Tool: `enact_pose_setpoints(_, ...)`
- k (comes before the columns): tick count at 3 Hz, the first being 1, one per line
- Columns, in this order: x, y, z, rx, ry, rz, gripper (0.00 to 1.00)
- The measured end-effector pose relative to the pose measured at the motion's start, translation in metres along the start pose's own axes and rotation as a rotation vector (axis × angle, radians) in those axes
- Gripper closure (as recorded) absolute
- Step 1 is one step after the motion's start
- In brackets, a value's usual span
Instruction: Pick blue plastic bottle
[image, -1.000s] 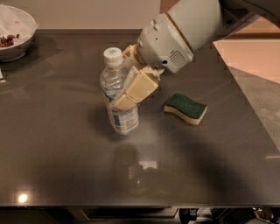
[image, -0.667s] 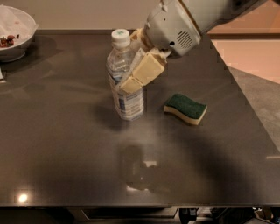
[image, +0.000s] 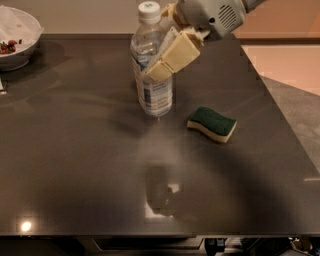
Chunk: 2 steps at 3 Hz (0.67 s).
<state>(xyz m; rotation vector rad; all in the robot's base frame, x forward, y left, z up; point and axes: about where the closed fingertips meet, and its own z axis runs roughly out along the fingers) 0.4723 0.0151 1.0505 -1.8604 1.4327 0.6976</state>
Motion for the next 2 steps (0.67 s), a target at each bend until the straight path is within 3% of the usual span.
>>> enact_pose_setpoints(1, -0.0059, -0.0004, -0.0101, 0.035, -0.002, -0.029, 1.00)
enact_pose_setpoints(2, -0.0061, -0.0004, -0.0104, 0.037, -0.002, -0.030, 1.00)
